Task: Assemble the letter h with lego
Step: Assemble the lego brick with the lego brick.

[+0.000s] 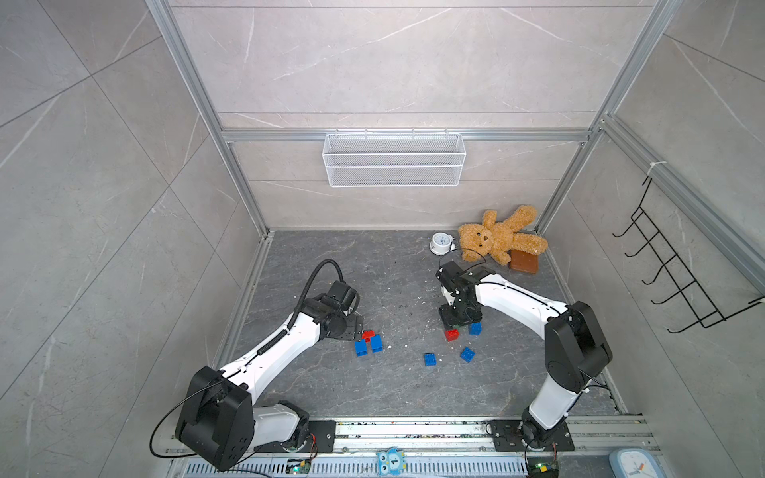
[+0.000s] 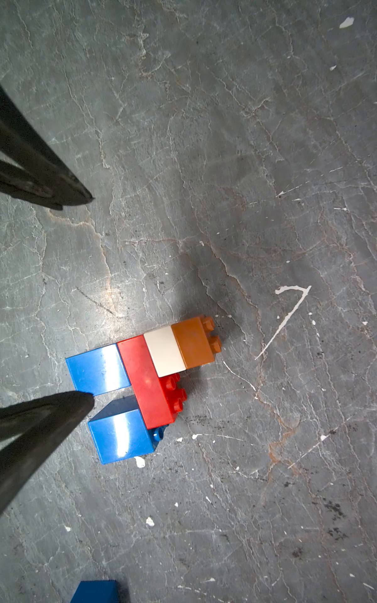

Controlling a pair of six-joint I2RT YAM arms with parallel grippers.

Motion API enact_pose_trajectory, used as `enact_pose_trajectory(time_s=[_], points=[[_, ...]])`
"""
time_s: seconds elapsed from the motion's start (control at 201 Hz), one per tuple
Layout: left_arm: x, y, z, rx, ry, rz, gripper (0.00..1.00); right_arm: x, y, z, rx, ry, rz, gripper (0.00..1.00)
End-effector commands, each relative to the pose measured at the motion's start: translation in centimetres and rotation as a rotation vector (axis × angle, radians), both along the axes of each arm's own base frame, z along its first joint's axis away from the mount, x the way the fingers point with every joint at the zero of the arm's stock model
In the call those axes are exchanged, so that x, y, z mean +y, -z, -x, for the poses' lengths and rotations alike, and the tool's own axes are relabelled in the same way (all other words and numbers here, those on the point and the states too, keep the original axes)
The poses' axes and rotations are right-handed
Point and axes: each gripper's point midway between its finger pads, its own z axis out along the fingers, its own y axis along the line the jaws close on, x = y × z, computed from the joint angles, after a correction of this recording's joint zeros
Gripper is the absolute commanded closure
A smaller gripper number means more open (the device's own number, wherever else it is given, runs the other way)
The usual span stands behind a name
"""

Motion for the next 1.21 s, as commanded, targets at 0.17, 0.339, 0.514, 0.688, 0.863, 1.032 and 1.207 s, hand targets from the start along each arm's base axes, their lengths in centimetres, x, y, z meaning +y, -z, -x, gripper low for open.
enact_pose_trajectory(time_s=[0.17, 0.339, 0.514, 0.688, 0.863, 1.032, 1.207], points=[[0.0, -0.8, -0.3, -0.019, 0.008, -0.009, 0.09, -0.4, -0.2, 1.7, 0.052, -0.025, 0.010, 1.00], [-0.1, -0.8, -0.3, -0.017, 0.010, -0.008, 0.09, -0.4, 0.4, 1.8, 0.067, -0.035, 0.023, 1.00], [-0.1, -0.9, -0.2, -0.022, 0.011, -0.009, 0.09, -1.0, 0.4, 1.4, 0.050, -0.040, 0.054, 1.00], [0.0, -0.9, -0.2, -0.022, 0.012, -0.011, 0.09, -1.2, 0.8, 1.4, 0.058, -0.047, 0.072, 1.00], [-0.1, -1.0, -0.3, -0.024, 0.016, -0.010, 0.09, -0.8, 1.1, 1.9, 0.075, -0.063, 0.070, 1.00], [-0.1, -1.0, -0.3, -0.025, 0.017, -0.010, 0.09, -0.9, 1.4, 2.2, 0.083, -0.065, 0.076, 1.00], [-0.2, -1.0, -0.3, -0.023, 0.019, -0.009, 0.09, -1.3, 1.5, 2.5, 0.081, -0.057, 0.091, 1.00]])
